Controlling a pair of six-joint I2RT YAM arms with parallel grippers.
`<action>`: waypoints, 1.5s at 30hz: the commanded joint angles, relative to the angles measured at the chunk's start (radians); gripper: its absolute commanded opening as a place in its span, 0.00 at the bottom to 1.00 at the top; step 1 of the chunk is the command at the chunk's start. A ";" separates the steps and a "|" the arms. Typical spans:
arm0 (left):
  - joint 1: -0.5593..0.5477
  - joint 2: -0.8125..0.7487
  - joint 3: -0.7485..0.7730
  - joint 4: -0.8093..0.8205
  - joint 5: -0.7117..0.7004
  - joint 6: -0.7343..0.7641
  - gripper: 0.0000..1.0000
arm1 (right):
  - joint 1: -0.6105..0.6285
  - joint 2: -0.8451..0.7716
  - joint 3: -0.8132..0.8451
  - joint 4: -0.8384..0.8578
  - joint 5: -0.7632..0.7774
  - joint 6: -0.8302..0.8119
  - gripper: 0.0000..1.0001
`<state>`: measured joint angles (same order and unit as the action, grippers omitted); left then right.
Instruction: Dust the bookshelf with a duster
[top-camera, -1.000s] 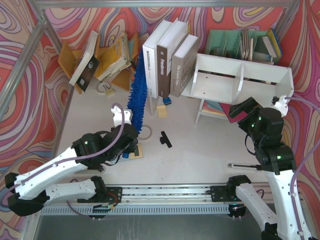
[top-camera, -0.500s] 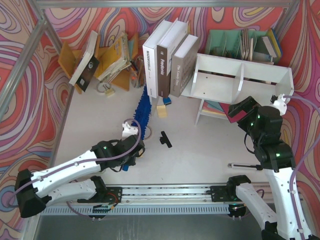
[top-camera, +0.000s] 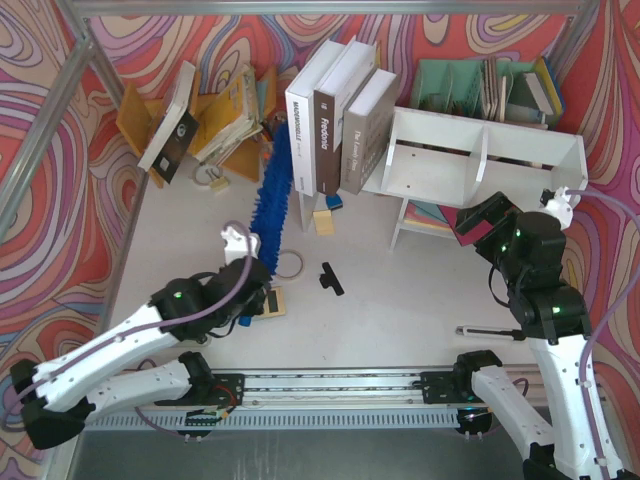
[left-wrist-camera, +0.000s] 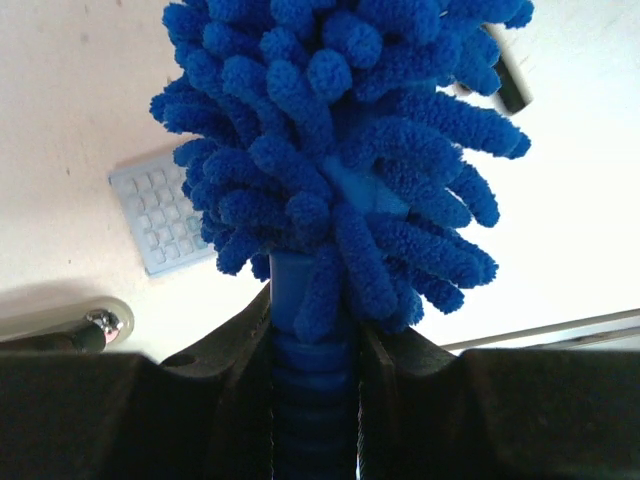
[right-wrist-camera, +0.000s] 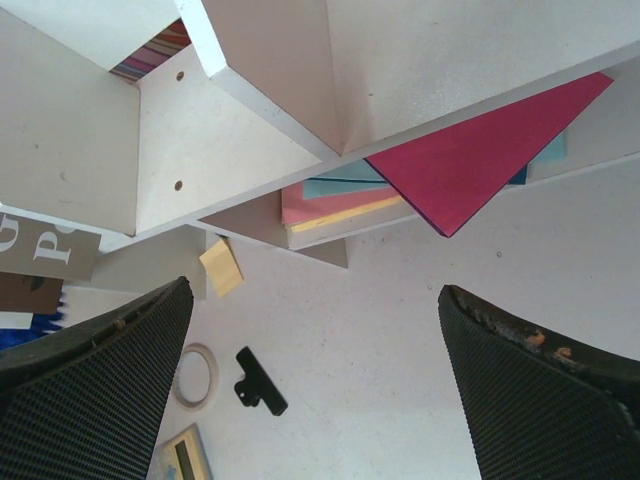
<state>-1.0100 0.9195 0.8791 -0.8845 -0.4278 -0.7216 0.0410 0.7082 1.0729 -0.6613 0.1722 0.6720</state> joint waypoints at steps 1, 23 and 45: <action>0.005 -0.109 0.063 -0.006 -0.056 0.005 0.00 | 0.001 0.003 0.036 0.032 -0.028 -0.034 0.99; 0.005 -0.082 -0.037 0.139 0.005 -0.041 0.00 | 0.001 -0.152 -0.169 0.280 -0.239 -0.396 0.99; 0.011 0.006 -0.016 0.151 0.026 -0.055 0.00 | 0.001 -0.265 -0.374 0.343 -0.195 -0.328 0.99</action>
<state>-1.0042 0.9409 0.7696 -0.7414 -0.3634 -0.7986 0.0410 0.4614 0.7162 -0.3798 -0.0414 0.3191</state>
